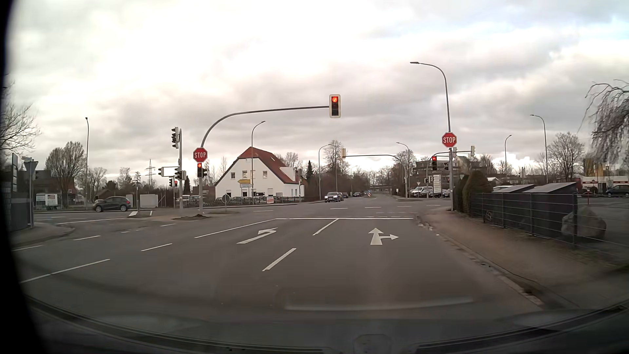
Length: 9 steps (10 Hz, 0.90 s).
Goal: Follow the waypoints while adhering to traffic rules and regulations
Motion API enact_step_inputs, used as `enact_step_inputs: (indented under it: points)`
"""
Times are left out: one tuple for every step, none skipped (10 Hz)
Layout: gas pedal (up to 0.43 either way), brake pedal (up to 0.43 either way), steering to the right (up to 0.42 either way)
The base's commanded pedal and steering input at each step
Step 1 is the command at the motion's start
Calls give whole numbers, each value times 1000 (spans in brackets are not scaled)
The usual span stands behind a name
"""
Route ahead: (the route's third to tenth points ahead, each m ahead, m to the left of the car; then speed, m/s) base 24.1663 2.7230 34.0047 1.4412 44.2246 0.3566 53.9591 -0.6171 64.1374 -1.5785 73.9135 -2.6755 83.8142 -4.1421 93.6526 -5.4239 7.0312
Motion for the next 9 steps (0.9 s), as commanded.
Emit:
enact_step_inputs:
  points:
    - [0, 152, 31]
    - [0, 152, 31]
    - [0, 152, 31]
    - [0, 152, 31]
    - [0, 165, 29]
    - [0, 165, 29]
    - [0, 165, 29]
    - [0, 171, 29]
    - [0, 177, 29]
